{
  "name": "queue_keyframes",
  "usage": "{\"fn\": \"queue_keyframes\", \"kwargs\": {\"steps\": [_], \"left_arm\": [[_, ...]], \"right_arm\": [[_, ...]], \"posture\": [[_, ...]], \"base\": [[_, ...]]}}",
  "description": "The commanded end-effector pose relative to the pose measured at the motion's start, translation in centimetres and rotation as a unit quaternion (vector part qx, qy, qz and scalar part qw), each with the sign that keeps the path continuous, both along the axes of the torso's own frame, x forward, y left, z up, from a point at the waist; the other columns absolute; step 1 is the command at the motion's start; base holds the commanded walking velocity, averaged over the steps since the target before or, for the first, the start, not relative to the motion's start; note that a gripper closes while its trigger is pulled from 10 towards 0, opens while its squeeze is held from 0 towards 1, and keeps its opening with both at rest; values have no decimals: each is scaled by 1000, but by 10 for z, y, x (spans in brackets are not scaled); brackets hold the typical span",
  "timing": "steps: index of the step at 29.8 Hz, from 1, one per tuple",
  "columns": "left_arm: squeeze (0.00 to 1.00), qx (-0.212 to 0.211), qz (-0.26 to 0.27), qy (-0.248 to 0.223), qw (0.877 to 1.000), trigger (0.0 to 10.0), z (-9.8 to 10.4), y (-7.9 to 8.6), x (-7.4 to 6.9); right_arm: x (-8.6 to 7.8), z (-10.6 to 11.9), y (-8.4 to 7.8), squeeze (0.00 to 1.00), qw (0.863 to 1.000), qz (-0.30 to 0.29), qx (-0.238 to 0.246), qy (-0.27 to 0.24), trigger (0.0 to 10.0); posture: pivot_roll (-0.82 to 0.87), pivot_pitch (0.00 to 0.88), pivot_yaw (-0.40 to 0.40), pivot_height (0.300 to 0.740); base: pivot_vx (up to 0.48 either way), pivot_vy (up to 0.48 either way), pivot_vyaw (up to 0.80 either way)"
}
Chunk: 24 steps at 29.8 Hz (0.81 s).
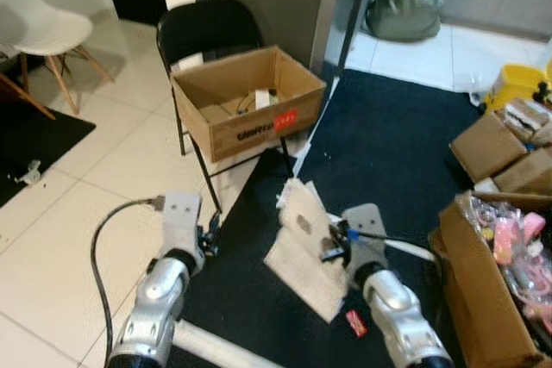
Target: Picking trash to rubbish bin
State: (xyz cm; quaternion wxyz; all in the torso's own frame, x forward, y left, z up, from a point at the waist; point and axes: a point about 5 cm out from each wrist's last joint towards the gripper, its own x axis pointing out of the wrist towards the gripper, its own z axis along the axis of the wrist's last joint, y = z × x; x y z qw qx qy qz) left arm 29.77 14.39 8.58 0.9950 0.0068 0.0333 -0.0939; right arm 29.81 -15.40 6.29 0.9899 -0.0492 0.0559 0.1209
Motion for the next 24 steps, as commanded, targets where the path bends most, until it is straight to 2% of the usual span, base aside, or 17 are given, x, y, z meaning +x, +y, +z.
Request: {"fn": "queue_keyframes", "kwargs": {"steps": [1, 14, 20, 24], "left_arm": [[0, 8, 3, 12, 1000, 10000, -7, 4, -3], [0, 11, 8, 11, 1000, 10000, -7, 7, -4], [0, 11, 7, 11, 1000, 10000, -8, 6, -6], [0, 10, 6, 12, 1000, 10000, -8, 5, -6]], "right_arm": [[-2, -3, 4, 0, 1000, 4, 6, 5, 10000], [0, -4, 5, 0, 1000, 6, 9, 9, 10000], [0, -5, 4, 0, 1000, 0, 10, 11, 10000], [0, -5, 2, 0, 1000, -1, 4, 12, 10000]], "posture": [[0, 113, -10, 740], [4, 95, -20, 740], [2, 92, -25, 740], [2, 90, -27, 740]], "base": [[277, 0, 0], [276, 0, 0], [277, 0, -800], [276, 0, 0]]}}
